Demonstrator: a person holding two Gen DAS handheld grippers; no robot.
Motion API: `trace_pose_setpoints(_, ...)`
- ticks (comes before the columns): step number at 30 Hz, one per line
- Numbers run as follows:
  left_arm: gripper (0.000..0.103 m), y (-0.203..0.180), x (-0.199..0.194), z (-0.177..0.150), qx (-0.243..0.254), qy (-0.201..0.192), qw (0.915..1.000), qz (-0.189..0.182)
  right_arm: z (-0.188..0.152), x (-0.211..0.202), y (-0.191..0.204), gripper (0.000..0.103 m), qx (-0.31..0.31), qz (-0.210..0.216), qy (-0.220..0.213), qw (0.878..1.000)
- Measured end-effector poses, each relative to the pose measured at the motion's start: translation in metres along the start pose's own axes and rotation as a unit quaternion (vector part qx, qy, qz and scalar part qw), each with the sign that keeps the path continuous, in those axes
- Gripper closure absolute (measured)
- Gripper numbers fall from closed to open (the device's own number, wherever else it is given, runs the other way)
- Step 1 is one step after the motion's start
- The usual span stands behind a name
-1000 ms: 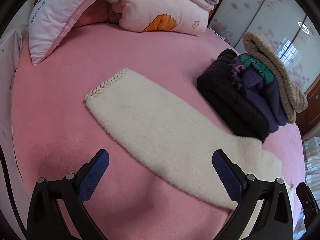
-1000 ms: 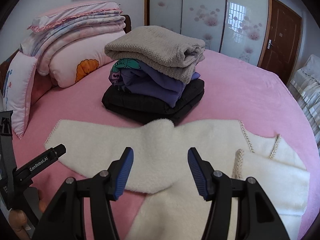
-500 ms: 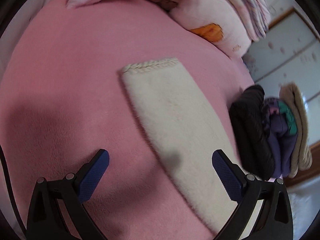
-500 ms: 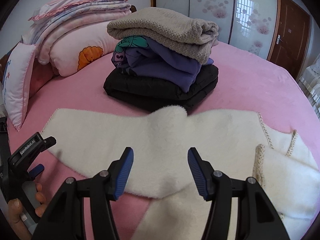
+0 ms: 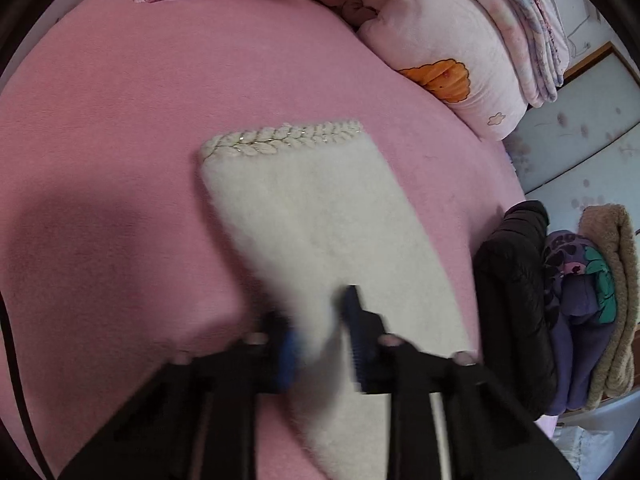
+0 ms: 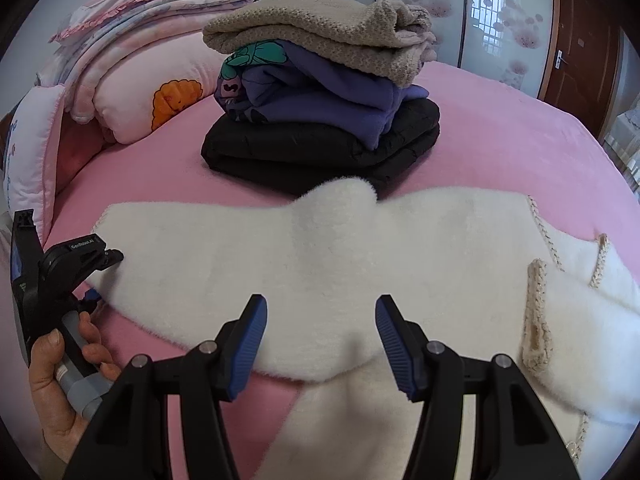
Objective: Fold large clothes
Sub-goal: 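Lift the cuff with the left tool, fold sleeve across body, release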
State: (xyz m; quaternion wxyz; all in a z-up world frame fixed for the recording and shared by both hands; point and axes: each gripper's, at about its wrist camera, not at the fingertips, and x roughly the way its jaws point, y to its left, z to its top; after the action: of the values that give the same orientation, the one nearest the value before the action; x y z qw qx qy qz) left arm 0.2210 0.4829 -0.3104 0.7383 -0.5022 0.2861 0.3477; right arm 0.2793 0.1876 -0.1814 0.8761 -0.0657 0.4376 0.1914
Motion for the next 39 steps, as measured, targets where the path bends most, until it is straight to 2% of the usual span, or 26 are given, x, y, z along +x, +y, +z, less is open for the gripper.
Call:
trace_pose_setpoints(5,0.094,-0.024,-0.025,-0.002,0.038,-0.037,0.9984,-0.018,0.001,-0.003,-0.016,0.046,0.014,-0.005,-0.004,1.0)
trace_pose_setpoints(10,0.094,-0.059,-0.074,-0.01,0.074,-0.066,0.9933,-0.061,0.001,-0.018,-0.043,0.046,0.034,-0.022,-0.014,0.999)
trace_pose_setpoints(13,0.094,-0.087,-0.109,-0.022,0.099,-0.075,0.9872,-0.101,0.001,-0.035,-0.065,0.046,0.054,-0.029,-0.025,0.998)
trace_pose_setpoints(16,0.094,-0.122,-0.144,-0.04,0.136,-0.076,0.9774,-0.143,-0.001,-0.059,-0.094,0.046,0.08,-0.042,-0.041,0.995)
trace_pose_setpoints(20,0.094,-0.174,-0.187,-0.075,0.198,-0.061,0.9582,-0.197,-0.009,-0.092,-0.135,0.046,0.109,-0.064,-0.059,0.99)
trace_pose_setpoints(26,0.094,-0.242,-0.221,-0.152,0.297,-0.024,0.9208,-0.252,-0.033,-0.141,-0.202,0.046,0.149,-0.108,-0.077,0.98)
trace_pose_setpoints(30,0.094,-0.27,-0.216,-0.214,0.365,0.005,0.8944,-0.259,-0.054,-0.16,-0.244,0.046,0.174,-0.133,-0.074,0.973)
trace_pose_setpoints(35,0.094,-0.286,-0.18,-0.301,0.438,0.063,0.8659,-0.233,-0.086,-0.175,-0.289,0.046,0.208,-0.149,-0.071,0.964)
trace_pose_setpoints(39,0.094,-0.292,-0.148,-0.364,0.488,0.107,0.8385,-0.218,-0.108,-0.179,-0.314,0.046,0.225,-0.159,-0.061,0.959)
